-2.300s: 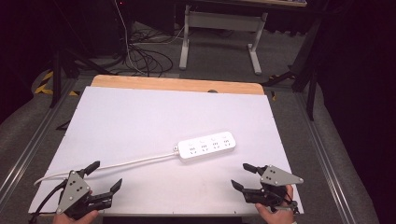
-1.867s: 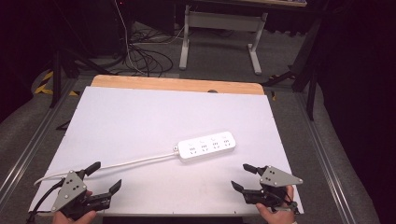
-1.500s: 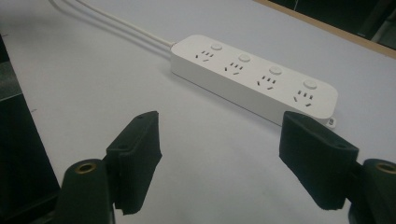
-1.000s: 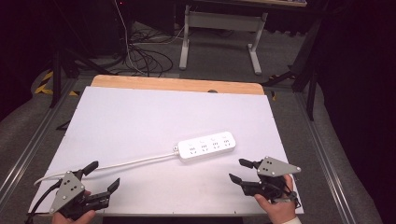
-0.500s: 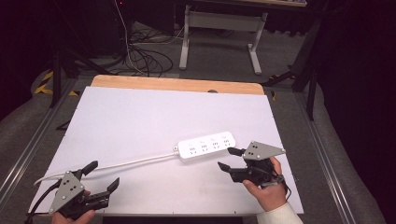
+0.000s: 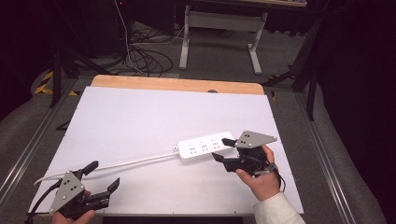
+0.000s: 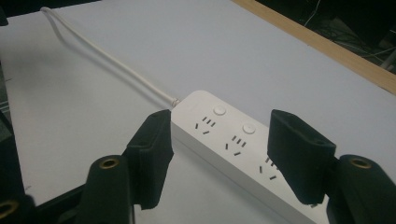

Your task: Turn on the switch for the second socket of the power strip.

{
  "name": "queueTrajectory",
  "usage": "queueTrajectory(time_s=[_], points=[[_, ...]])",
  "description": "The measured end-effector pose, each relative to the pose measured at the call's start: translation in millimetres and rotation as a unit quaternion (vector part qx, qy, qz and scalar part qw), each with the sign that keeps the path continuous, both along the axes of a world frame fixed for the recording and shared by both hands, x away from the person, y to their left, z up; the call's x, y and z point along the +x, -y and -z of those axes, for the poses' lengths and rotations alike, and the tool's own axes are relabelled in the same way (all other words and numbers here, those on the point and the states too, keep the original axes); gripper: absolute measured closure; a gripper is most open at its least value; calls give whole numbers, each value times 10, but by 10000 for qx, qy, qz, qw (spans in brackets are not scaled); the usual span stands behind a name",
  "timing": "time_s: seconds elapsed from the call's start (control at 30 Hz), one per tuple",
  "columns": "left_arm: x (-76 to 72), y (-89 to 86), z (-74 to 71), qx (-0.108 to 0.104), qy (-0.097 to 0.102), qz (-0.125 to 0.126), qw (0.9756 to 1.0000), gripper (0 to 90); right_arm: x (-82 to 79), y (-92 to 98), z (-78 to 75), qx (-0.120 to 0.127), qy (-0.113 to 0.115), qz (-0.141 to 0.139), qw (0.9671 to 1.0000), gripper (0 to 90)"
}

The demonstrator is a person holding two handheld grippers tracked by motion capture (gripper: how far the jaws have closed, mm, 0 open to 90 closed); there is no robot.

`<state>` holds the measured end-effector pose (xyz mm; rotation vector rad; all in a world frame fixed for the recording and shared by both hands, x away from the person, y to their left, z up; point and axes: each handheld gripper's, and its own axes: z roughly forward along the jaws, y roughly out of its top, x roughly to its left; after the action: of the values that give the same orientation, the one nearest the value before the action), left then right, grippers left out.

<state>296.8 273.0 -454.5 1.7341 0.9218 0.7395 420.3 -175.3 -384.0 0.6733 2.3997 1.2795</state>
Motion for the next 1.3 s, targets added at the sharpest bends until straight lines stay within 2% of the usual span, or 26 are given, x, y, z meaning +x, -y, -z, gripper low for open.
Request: queueTrajectory(time_s=[0.3,0.4,0.57,0.67,0.7,0.8,0.97,1.3], points=[[0,-4,0,-10,3,5,10000,149,138,-112,44,-52,-20,69,10000,411],[1,-2,2,-7,8,9,10000,149,196,-156,81,-78,-73,102,9999,442],[5,-6,3,7,24,2,10000,149,271,-248,165,12,-7,208,9998,690],[2,-6,2,-9,20,6,10000,148,321,-308,195,-108,176,319,9993,800],[1,-7,1,-3,22,9,10000,148,346,-327,204,-154,145,345,9992,823],[-2,-9,0,-18,19,3,10000,149,430,-372,254,-314,-133,405,9986,893],[2,-9,2,-22,18,24,10000,148,536,-421,363,-393,-319,540,9973,900],[3,-2,4,-14,12,16,10000,149,676,-482,505,-337,-415,658,9964,900]])
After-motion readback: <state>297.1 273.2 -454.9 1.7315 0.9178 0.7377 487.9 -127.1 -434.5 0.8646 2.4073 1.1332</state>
